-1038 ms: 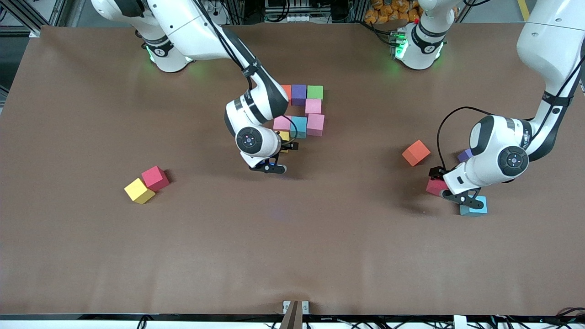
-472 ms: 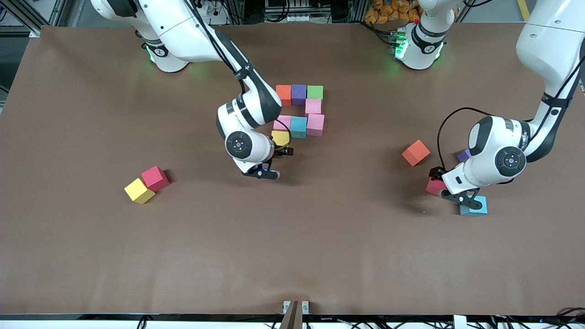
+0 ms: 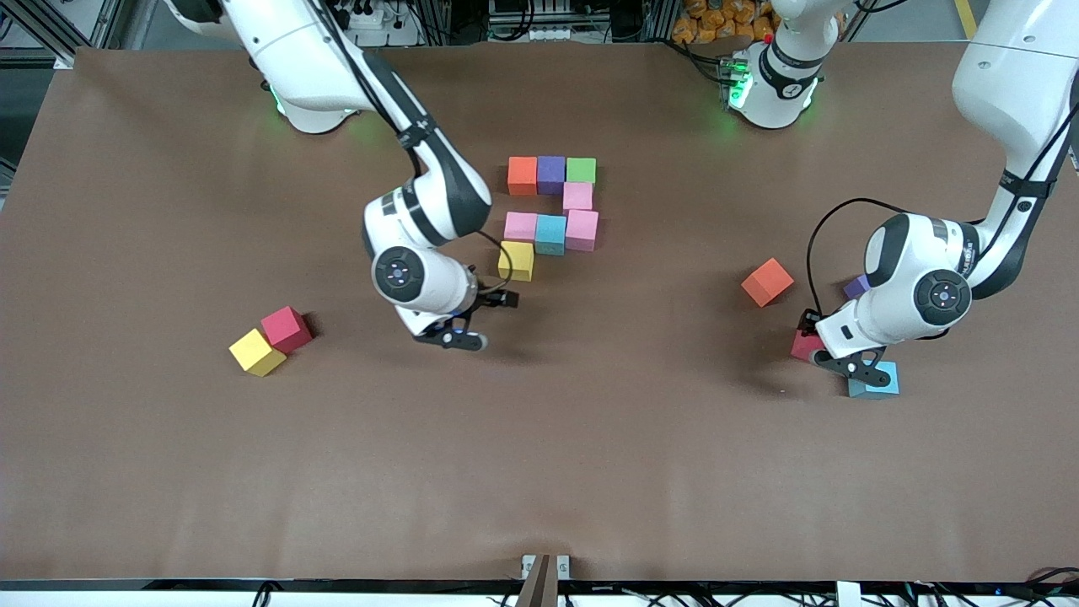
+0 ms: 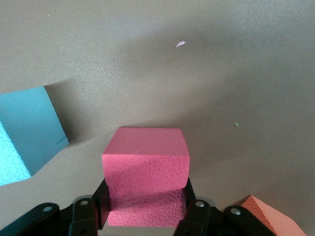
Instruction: Form number 2 with 11 blocks
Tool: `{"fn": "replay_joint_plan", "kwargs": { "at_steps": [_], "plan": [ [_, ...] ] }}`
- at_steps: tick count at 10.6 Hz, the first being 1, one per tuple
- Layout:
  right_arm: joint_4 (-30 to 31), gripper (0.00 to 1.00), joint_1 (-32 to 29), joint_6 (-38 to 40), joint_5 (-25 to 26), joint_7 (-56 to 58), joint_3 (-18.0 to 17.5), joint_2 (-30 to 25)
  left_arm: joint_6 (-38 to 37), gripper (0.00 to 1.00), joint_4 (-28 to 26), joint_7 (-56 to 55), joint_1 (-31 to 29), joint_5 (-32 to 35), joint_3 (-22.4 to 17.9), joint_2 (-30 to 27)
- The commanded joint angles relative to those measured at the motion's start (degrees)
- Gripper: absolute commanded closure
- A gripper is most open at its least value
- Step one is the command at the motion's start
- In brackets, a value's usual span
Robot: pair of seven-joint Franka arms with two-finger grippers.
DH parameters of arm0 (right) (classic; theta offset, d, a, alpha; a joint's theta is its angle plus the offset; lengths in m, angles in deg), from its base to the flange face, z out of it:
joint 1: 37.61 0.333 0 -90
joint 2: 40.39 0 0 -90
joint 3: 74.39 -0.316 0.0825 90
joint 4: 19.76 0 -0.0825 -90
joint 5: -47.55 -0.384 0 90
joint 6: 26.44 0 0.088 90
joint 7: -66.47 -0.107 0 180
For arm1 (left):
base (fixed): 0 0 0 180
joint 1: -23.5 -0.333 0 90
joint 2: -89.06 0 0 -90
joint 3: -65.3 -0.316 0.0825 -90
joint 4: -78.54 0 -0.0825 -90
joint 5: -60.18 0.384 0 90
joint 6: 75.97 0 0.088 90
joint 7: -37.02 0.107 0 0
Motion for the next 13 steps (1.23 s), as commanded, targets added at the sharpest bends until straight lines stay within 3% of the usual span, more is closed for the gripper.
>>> {"fn": "replay_joint_plan", "kwargs": {
  "at_steps": [1,2,6,9,10,13],
  "plan": [
    [0.5,0.00,-3.6,1.0,5.0,0.9,-0.5,-3.4,0.5,0.47,-0.1,-1.2,0.0,1.7,0.5,-1.3],
    [0.5,0.00,-6.1,1.0,7.4,3.7,-0.6,-3.8,0.2,0.47,0.6,-1.0,0.1,1.3,0.9,-1.5],
    [0.4,0.00,-17.9,3.8,7.9,24.0,-0.6,-3.8,-1.2,0.47,4.0,-1.1,0.2,0.7,5.7,-1.9],
    [-0.7,0.00,-23.7,12.4,8.2,25.5,0.2,-6.3,-6.8,0.47,8.1,-10.1,3.8,0.7,9.0,-1.6],
    [-1.3,0.00,-24.8,15.0,8.8,26.0,2.0,-6.7,-8.8,0.46,9.8,-13.3,5.9,0.7,9.2,-1.5],
    [-0.8,0.00,-29.4,18.6,9.9,25.0,3.1,-7.6,-9.8,0.46,13.6,-21.8,13.1,-3.2,9.2,-1.0]
  ]
}}
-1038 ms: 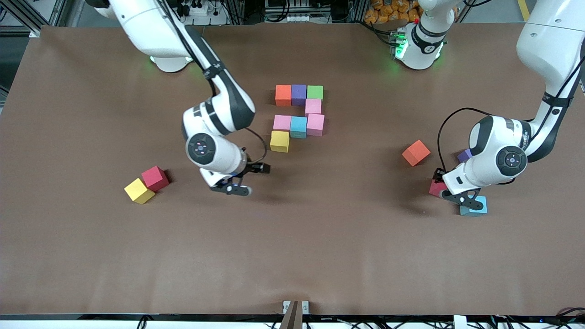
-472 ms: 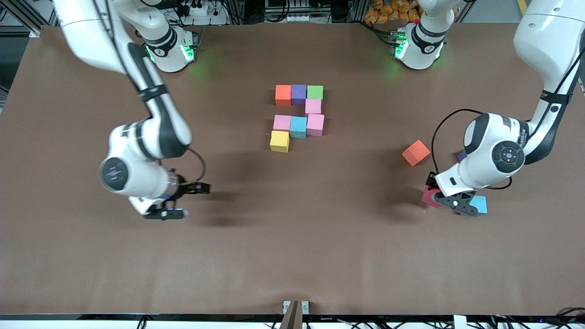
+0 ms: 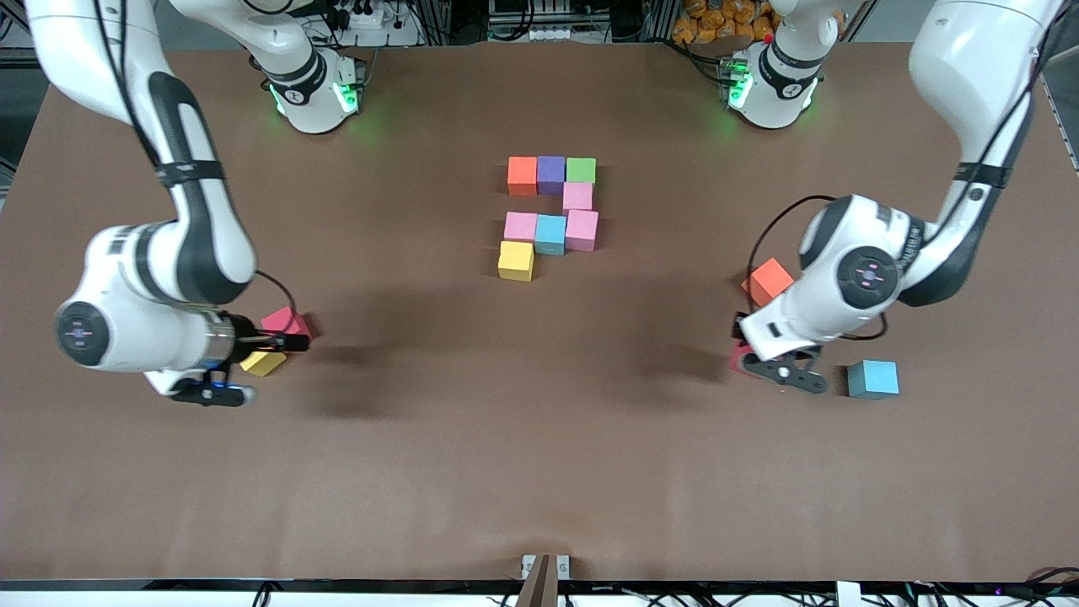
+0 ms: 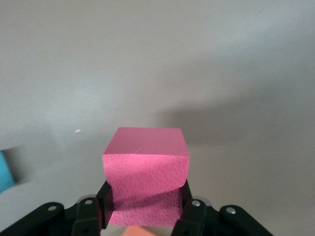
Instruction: Form number 2 with 11 blocks
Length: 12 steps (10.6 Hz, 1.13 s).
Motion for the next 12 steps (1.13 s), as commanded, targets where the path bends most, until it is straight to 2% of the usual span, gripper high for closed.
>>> {"fn": "replay_joint_plan", "kwargs": {
  "at_steps": [1,6,9,10,12],
  "plan": [
    [1.9,0.00,-3.9,1.5,1.1,-0.9,-0.6,-1.1,-1.5,0.46,3.9,-6.4,4.9,-3.4,-0.4,0.7],
    [6.7,0.00,-6.6,-0.5,0.0,-5.2,-0.6,-0.2,-4.8,0.46,14.4,-18.6,15.7,-3.9,-0.8,7.0],
    [12.5,0.00,-6.7,-9.9,-6.4,-5.2,-0.6,-0.2,-4.7,0.46,20.1,-24.1,21.6,-3.9,-1.4,11.3],
    [14.3,0.00,-6.5,-13.5,-8.2,-5.3,-0.7,-0.1,-4.7,0.47,21.9,-26.3,24.2,-4.0,-3.1,12.4],
    [15.0,0.00,-6.4,-15.3,-13.5,-5.1,-0.7,1.0,-4.1,0.47,24.5,-27.8,29.1,-4.1,-5.7,14.4]
  ]
}}
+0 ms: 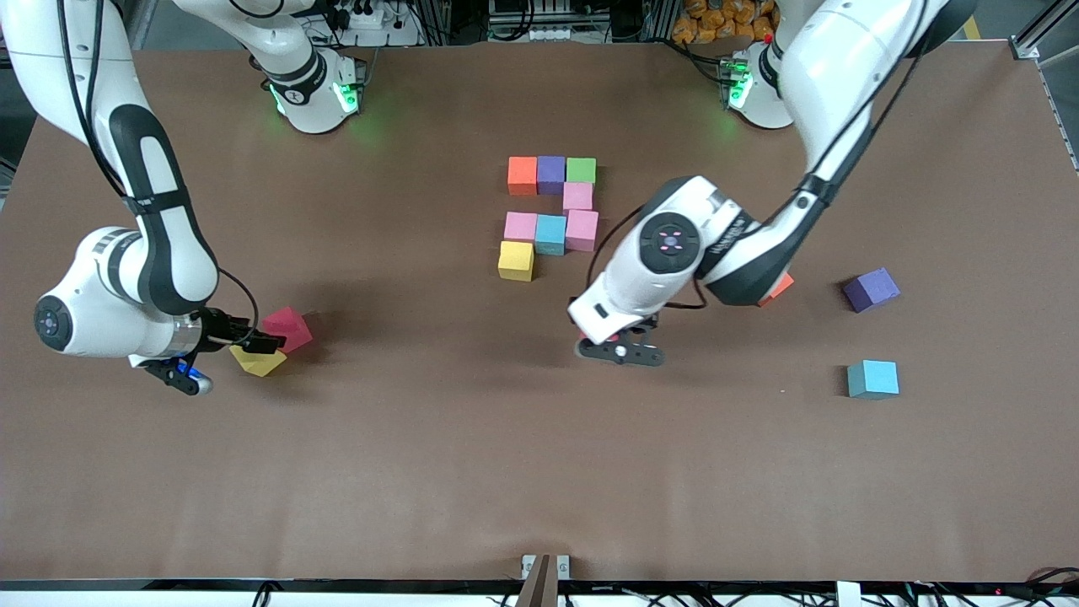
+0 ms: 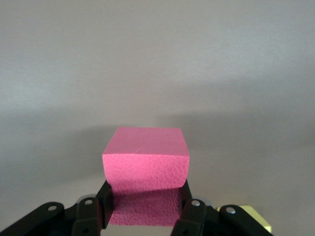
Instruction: Form number 2 with 11 blocks
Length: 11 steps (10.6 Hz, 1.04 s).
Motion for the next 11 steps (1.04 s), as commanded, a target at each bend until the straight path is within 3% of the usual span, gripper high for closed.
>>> {"fn": "replay_joint_plan", "kwargs": {
  "at_steps": [1,7,11],
  "plan": [
    [1.3,0.00,-0.8,-1.4,-4.2,-0.6,-0.8,0.5,-0.8,0.48,6.7,-2.1,6.2,-0.8,-3.0,4.2],
    [4.3,0.00,-0.1,-4.6,-6.8,0.0,-0.7,-0.2,2.6,0.48,7.6,-11.2,8.6,-6.7,-3.1,6.5],
    [2.3,0.00,-0.8,-4.6,-0.5,3.0,0.0,-1.0,2.6,0.47,6.9,-16.1,9.4,-12.3,-3.1,7.2]
  ]
}}
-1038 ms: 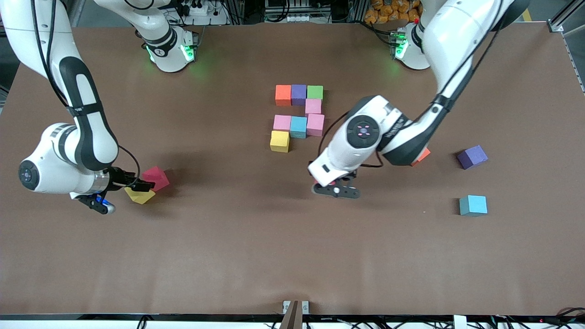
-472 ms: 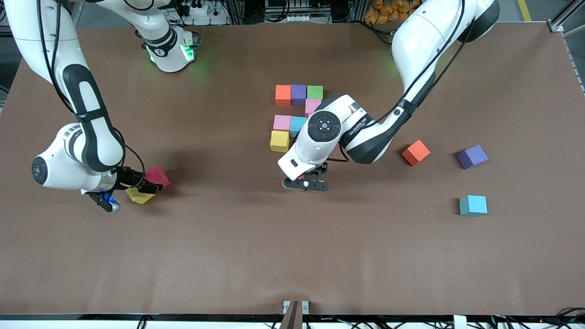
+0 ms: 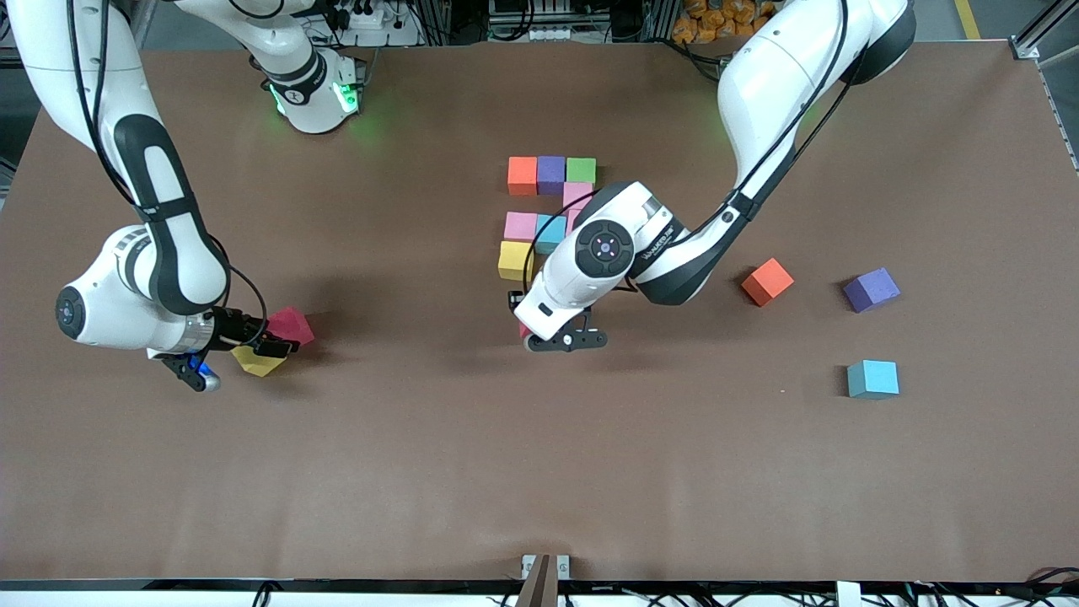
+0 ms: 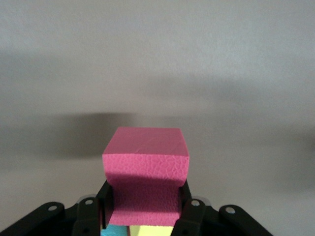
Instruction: Form number 2 with 11 blocks
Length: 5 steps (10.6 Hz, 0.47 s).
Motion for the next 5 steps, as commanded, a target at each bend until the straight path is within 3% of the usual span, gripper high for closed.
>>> {"fn": "replay_joint_plan", "kwargs": {
  "at_steps": [1,5],
  "plan": [
    [-0.3,0.00,-1.0,-0.8,2.4,4.9,0.3,-0.3,0.3,0.47,0.5,-4.1,1.5,-1.7,-0.7,1.0],
    [-0.5,0.00,-1.0,-0.7,2.0,5.4,0.9,-0.3,0.2,0.45,0.0,-4.6,3.4,-0.4,-0.8,1.7]
  ]
}}
